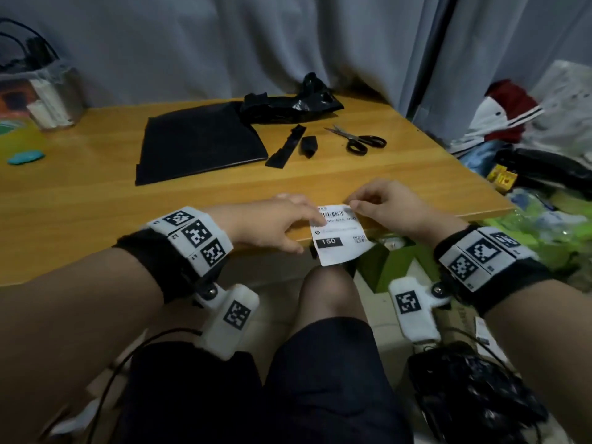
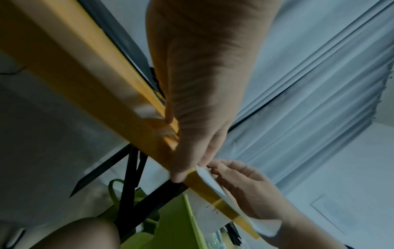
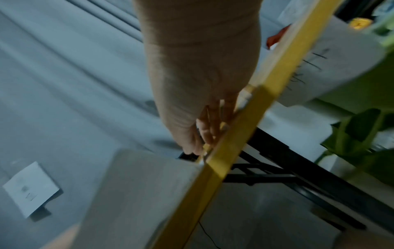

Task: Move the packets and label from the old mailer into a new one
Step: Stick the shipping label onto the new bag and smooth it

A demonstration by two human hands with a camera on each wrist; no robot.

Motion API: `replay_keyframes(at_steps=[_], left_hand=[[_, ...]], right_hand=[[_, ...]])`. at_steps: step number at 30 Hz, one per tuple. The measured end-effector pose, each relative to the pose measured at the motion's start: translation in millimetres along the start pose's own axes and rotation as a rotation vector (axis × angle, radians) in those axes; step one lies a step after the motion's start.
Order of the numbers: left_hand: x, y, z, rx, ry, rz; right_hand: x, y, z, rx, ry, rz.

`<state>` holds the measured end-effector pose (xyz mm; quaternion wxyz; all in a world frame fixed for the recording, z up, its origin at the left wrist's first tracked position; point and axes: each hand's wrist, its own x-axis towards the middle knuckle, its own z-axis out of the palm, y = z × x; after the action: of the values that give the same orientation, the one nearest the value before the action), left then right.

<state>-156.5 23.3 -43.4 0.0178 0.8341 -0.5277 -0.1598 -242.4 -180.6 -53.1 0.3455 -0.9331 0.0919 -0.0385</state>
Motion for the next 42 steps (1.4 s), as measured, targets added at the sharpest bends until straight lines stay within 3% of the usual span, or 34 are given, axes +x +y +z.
replay_keyframes(at_steps=[3,8,13,20,24,29,35,42], left_hand=[[6,1,5,-0.088,0.160,0.026],[8,1,8,-0.258,0.292,0.106],[8,2,4,-0.173,0.394,0.112],[13,4,-9,-0.233,0.554,0.126],[5,-1,-26,-0.308,0.733,0.134],[-15,-30,-45,-0.260,0.723,0.049],[-37,-71,-52,-0.268,0.787,-0.067],[-55,-118,-60,-0.319,0.799,-0.106]], right_hand=[[0,4,12,0.144,0.061,0.006],[7,4,11,0.291,0.050,0.085],[12,9,8,0.325,0.090,0.120],[22,6,-1,0.494,0.095,0.168],[24,3,-5,0.535,0.112,0.194],[35,-18,0,0.689,0.096,0.184],[63,-67,17,0.730,0.017,0.123],[100,-118,43,0.743,-0.057,0.083]])
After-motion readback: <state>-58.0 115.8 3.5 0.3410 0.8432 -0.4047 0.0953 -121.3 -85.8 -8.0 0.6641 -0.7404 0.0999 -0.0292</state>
